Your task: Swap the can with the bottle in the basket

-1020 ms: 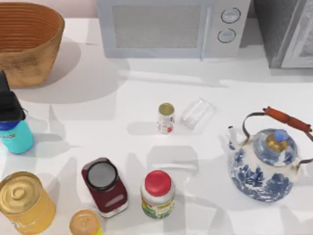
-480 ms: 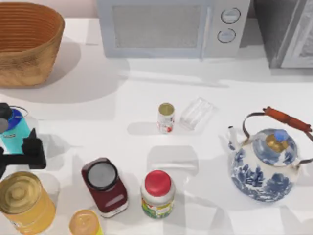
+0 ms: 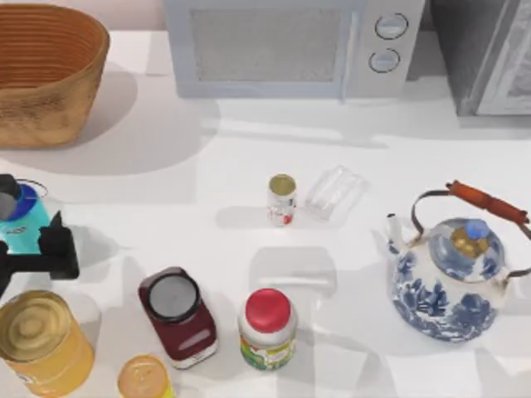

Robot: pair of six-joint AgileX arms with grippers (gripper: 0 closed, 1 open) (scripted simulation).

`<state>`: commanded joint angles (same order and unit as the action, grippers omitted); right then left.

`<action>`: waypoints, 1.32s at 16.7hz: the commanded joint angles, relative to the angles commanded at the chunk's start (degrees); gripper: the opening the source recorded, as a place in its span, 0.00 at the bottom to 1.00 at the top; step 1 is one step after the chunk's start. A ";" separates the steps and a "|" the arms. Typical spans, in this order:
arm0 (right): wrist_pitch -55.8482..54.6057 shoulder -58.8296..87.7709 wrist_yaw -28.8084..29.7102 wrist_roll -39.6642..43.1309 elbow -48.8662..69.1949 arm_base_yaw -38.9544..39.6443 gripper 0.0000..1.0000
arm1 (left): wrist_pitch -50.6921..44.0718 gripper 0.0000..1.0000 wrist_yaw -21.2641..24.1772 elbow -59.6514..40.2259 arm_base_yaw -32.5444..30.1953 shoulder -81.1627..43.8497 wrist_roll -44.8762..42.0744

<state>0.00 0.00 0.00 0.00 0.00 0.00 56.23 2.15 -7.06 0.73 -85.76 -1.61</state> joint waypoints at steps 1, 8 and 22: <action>0.00 0.00 0.00 0.00 0.00 0.00 1.00 | -0.17 1.00 0.06 -1.39 0.10 -1.27 -0.02; 0.00 0.00 0.00 0.00 0.00 0.00 1.00 | 4.71 1.00 -0.01 -8.85 -0.17 -13.92 0.05; 0.00 0.00 0.00 0.00 0.00 0.00 1.00 | 10.65 0.62 -0.25 -9.00 -0.64 -20.07 0.13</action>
<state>0.00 0.00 0.00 0.00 0.00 0.00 66.87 1.90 -16.05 0.09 -105.83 -1.48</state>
